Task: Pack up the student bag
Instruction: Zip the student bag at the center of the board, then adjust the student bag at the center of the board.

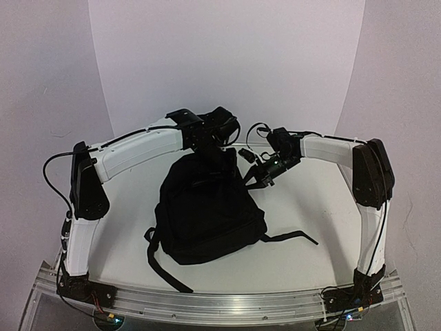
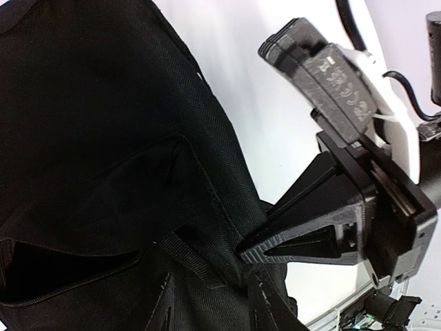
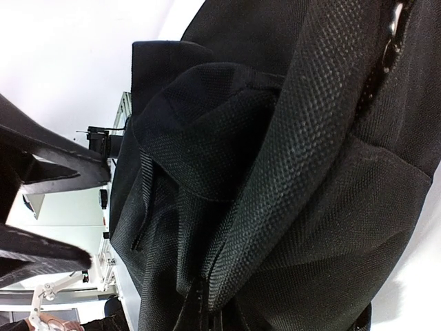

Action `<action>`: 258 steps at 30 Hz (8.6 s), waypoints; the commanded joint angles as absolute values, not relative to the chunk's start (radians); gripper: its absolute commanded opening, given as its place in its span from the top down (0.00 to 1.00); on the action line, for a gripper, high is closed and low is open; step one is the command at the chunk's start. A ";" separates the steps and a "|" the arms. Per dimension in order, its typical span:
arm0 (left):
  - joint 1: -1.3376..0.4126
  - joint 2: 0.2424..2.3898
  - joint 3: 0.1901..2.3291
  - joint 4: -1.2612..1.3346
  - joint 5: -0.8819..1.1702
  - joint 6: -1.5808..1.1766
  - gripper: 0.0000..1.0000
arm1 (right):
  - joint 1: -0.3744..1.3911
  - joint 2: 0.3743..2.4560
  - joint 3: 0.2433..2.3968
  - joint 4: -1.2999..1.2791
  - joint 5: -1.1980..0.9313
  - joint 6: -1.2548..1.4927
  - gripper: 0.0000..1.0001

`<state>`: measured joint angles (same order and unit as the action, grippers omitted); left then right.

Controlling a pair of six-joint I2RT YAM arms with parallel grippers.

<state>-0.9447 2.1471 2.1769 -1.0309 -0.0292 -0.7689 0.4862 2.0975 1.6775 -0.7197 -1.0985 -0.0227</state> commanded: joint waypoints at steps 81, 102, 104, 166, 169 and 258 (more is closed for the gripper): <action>-0.842 1.964 1.882 -0.696 0.173 -0.853 1.00 | 0.482 2.045 1.745 -0.693 -0.972 -0.039 0.44; -0.831 1.989 1.912 -0.683 0.210 -0.830 1.00 | 0.482 2.116 1.788 -0.694 -1.004 -0.014 0.47; -0.829 1.989 1.911 -0.676 0.213 -0.827 1.00 | 0.494 2.126 1.783 -0.694 -0.996 -0.016 0.46; -0.770 1.635 1.393 -1.021 0.051 -1.078 1.00 | 0.357 2.052 1.692 -0.701 -0.766 -0.047 1.00; -0.758 1.623 1.340 -1.037 0.034 -1.119 1.00 | 0.352 2.055 1.697 -0.701 -0.763 -0.049 1.00; -0.692 2.184 1.882 -0.876 0.537 -0.499 0.38 | 0.173 1.703 1.363 -1.256 -0.429 -0.596 0.09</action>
<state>-0.6766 2.2496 1.9793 -0.9086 0.4385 -0.5223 0.1713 1.7187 1.4366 -1.1722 -0.5047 -0.4779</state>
